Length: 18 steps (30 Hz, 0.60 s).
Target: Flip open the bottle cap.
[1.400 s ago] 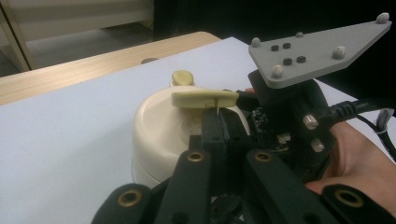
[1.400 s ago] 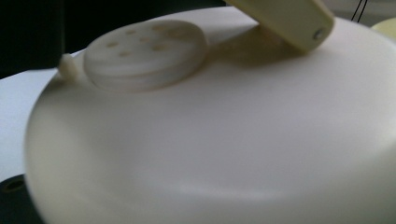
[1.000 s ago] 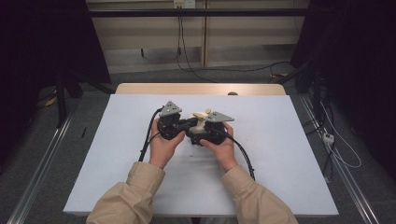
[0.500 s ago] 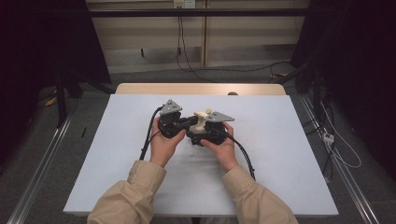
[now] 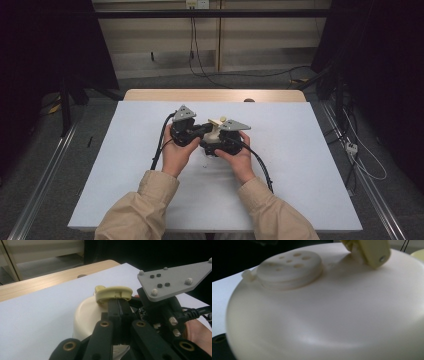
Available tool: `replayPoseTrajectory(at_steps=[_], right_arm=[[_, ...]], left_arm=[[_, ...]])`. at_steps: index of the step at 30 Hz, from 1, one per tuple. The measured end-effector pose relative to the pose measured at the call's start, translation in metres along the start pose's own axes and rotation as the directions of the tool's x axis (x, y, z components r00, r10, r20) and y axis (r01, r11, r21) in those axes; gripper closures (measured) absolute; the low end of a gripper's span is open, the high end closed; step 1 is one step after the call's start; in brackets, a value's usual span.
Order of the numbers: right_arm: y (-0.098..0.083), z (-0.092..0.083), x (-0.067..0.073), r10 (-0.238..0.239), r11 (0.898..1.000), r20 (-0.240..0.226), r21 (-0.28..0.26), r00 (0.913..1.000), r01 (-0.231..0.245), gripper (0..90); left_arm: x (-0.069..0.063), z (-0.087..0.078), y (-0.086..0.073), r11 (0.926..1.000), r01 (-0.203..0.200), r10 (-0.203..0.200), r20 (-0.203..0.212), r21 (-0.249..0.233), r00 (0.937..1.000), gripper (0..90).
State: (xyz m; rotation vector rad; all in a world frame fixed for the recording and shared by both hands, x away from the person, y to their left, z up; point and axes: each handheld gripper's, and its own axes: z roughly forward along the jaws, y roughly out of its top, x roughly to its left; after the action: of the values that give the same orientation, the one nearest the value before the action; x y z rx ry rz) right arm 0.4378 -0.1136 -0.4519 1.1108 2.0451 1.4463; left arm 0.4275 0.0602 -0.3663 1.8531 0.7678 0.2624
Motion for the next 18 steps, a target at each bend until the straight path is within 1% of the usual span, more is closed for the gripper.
replayPoseTrajectory(at_steps=[9,12,18], right_arm=[[0.0000,0.0000,0.0002,0.000,1.000,0.001,0.000,1.0000,0.000,5.3],[-0.0001,0.0002,0.0002,0.000,1.000,0.001,0.000,1.0000,0.000,5.3],[-0.0001,0.0001,0.0002,0.000,1.000,0.001,0.000,1.0000,0.000,5.3]], left_arm=[[0.0007,0.0002,0.0017,1.0000,-0.004,0.004,-0.007,-0.002,1.0000,90.0],[0.0000,0.0007,0.0028,1.0000,0.000,0.000,-0.008,-0.004,1.0000,90.0],[-0.0018,0.0018,0.0062,1.0000,-0.009,0.008,-0.007,-0.005,0.9999,90.0]])
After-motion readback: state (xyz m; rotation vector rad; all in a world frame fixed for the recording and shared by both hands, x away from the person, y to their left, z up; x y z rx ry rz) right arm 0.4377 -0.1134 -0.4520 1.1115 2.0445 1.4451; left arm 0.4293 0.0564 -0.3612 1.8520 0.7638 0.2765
